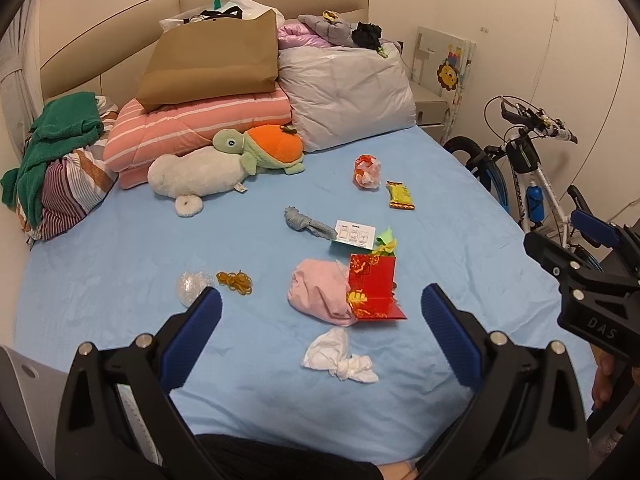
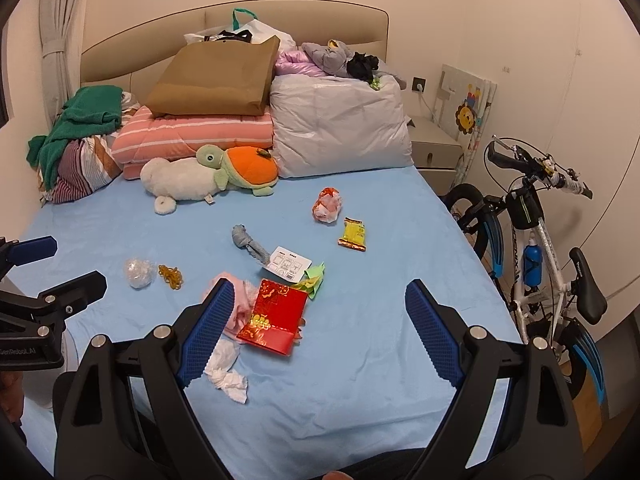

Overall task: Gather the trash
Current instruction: 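Grasp the orange plastic bag with the left tool while the right tool grasps the yellow Lipo wrapper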

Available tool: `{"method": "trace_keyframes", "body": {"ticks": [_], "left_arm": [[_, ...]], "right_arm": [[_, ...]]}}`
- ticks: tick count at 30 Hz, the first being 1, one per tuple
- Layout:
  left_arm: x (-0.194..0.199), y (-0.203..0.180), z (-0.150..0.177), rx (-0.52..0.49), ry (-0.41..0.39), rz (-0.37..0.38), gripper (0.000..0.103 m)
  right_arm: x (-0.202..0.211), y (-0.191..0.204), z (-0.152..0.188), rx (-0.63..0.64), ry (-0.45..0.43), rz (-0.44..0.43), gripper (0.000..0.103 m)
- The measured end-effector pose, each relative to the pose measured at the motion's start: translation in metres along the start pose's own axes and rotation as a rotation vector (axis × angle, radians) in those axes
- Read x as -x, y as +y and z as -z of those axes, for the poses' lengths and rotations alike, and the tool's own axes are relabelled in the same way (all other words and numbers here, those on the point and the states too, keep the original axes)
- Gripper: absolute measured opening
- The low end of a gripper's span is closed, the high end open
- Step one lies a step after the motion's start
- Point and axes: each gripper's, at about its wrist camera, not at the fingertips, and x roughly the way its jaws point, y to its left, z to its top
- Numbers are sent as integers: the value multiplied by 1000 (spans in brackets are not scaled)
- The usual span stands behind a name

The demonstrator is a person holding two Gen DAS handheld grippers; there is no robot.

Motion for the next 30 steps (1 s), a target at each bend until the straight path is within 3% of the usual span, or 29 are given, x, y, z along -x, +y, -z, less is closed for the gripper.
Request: {"method": "trace_keyframes", "body": {"ticks": [7, 22, 30], "left_arm": [[-94, -5, -44, -15, 31, 47, 99], [-347, -54, -123, -185, 33, 103, 99], [-428, -69, -142, -241, 51, 100, 99]], "right_arm": [[-89, -33, -22, -27, 37, 47, 84], [-348, -83, -30, -89, 188, 67, 84], [-426, -88, -17, -139, 244, 51, 84]]}}
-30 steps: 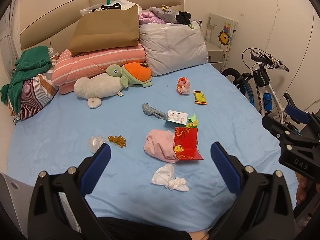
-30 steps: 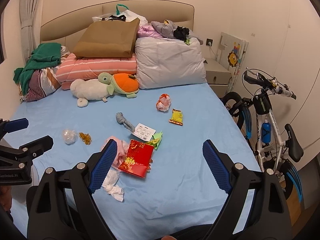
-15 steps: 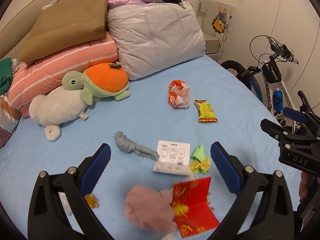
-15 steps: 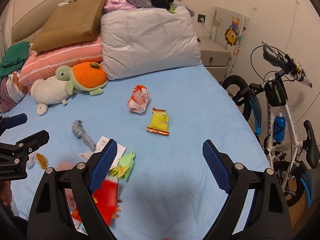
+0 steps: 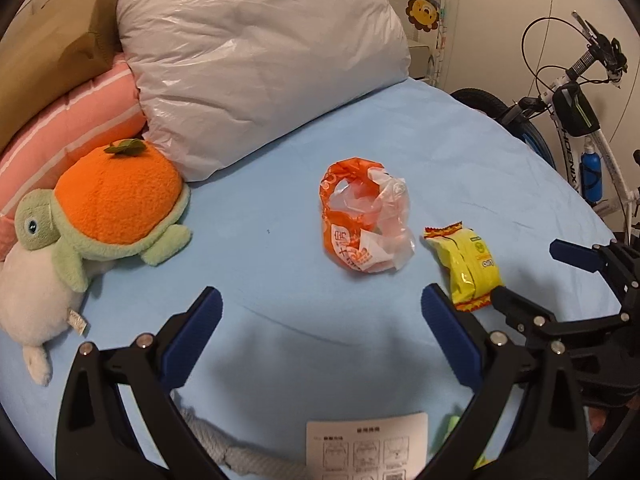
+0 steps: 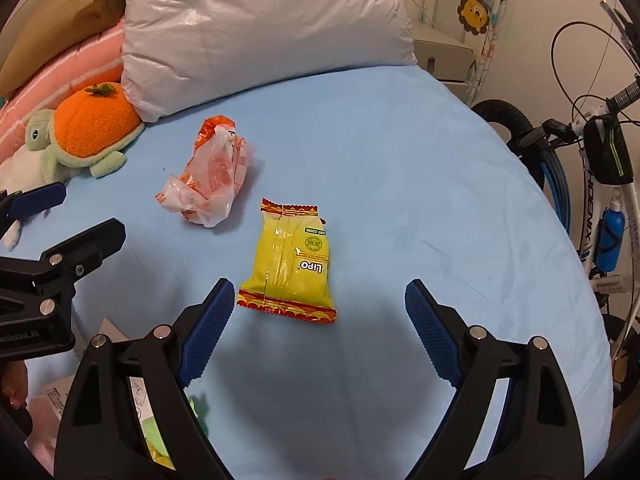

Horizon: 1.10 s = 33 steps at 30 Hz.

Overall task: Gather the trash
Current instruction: 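Grasp the orange plastic bag with the left tool while the right tool grasps the yellow Lipo wrapper, then carry both items over the grey bin and open both tools to drop them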

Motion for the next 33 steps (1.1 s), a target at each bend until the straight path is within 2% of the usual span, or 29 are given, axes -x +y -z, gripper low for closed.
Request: {"method": "trace_keyframes", "body": {"ticks": [5, 6, 7, 8, 9, 10, 11, 13, 14, 19, 27, 33], "left_arm": [[-24, -3, -12, -29, 0, 33, 96], [-29, -5, -14, -37, -1, 41, 92], [-34, -7, -15, -49, 4, 50, 85], [-41, -10, -16, -63, 24, 59, 62], [-48, -13, -18, -69, 48, 73, 53], [-54, -15, -18, -69, 57, 91, 51], [-59, -17, -18, -76, 64, 96, 43], [-66, -23, -16, -97, 80, 110, 34], [-68, -25, -14, -106, 78, 112, 31], [-70, -31, -10, -133, 66, 121, 26], [-67, -28, -4, -135, 66, 136, 15], [-55, -31, -4, -125, 66, 142, 12]], "right_arm": [[-23, 4, -4, 9, 7, 4, 84], [-27, 4, -4, 8, 10, 5, 84], [-30, 5, -4, 9, 14, 6, 84], [-33, 5, -4, 12, 19, 7, 84], [-36, 6, -3, 16, 23, 11, 84], [-39, 5, -2, 19, 26, 16, 84], [-41, 6, -2, 21, 28, 20, 81], [-46, 7, -1, 34, 35, 26, 56], [-50, 7, 0, 45, 46, 34, 54], [-51, 6, -1, 66, 15, 62, 49], [-49, -3, -2, 35, 13, 44, 46], [-40, -12, -3, -2, 5, 37, 44]]}}
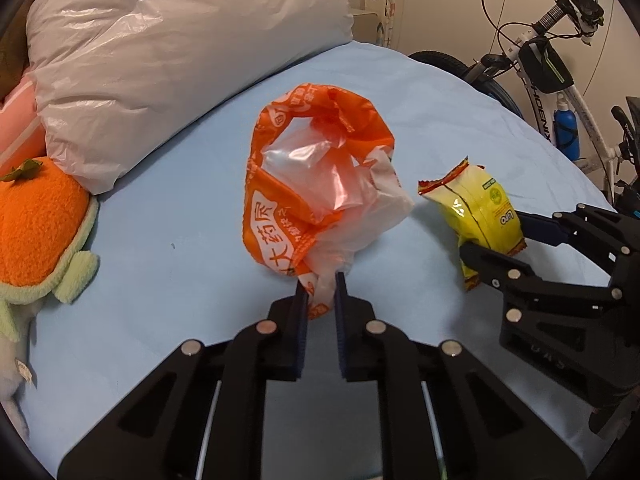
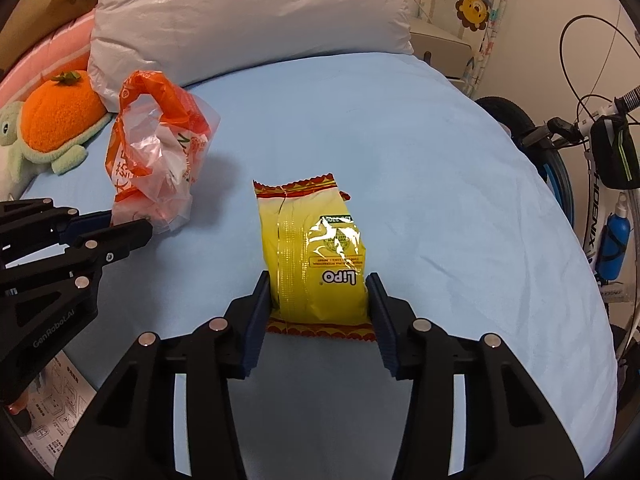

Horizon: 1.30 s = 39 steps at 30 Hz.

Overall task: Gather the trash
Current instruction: 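Carry both items over the grey bin and open both tools to drop them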

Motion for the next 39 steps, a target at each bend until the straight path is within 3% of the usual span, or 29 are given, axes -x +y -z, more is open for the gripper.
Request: {"method": "trace_keyframes", "body": {"ticks": [8, 14, 24, 39], "left_arm": [[47, -6, 4, 17, -36, 11, 12], [100, -5, 29, 52, -69, -8, 12], [210, -14, 106, 152, -82, -73, 12], [409, -33, 241, 330, -174, -224, 12]], "right_arm": [[32, 1, -1, -22, -32, -35, 42], [77, 10, 10, -12, -81, -65, 42], [170, 38, 55, 33, -133, -131, 42], [353, 130, 172, 269, -180, -293, 42]]}}
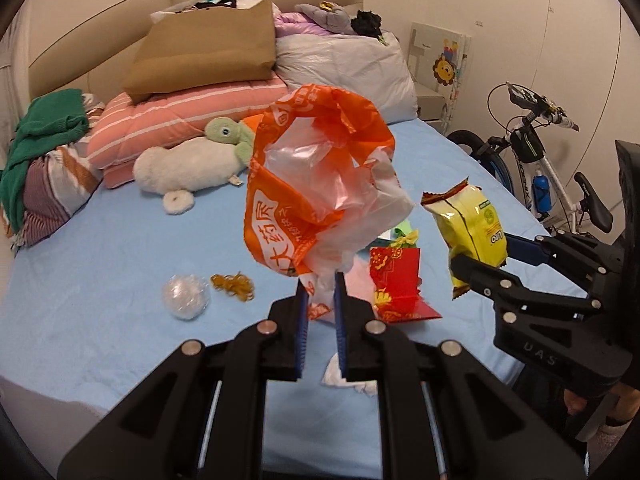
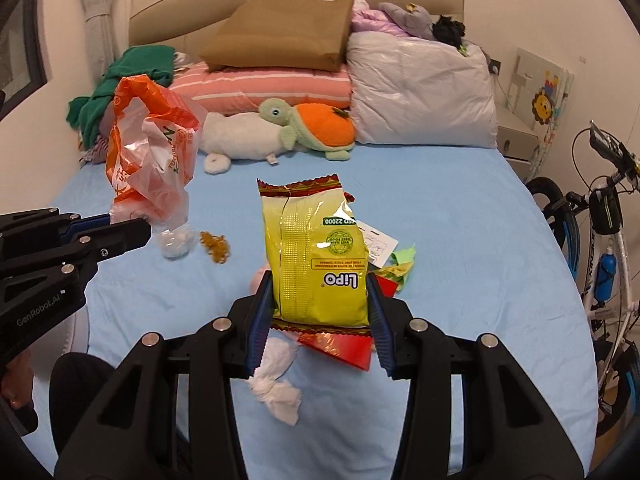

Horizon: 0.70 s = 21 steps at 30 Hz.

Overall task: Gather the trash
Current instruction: 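Carry both items over the grey bin and open both tools to drop them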

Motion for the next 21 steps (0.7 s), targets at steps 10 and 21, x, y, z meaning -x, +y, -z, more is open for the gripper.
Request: {"method": "trace_keyframes", "body": {"ticks": [10, 21], "left_arm": [[112, 52, 74, 141, -38, -167, 12], [219, 110, 126, 318, -68, -417, 12]], "right_arm": [[70, 109, 16, 167, -44, -162, 42], [130, 240, 13, 396, -82, -459, 42]]}}
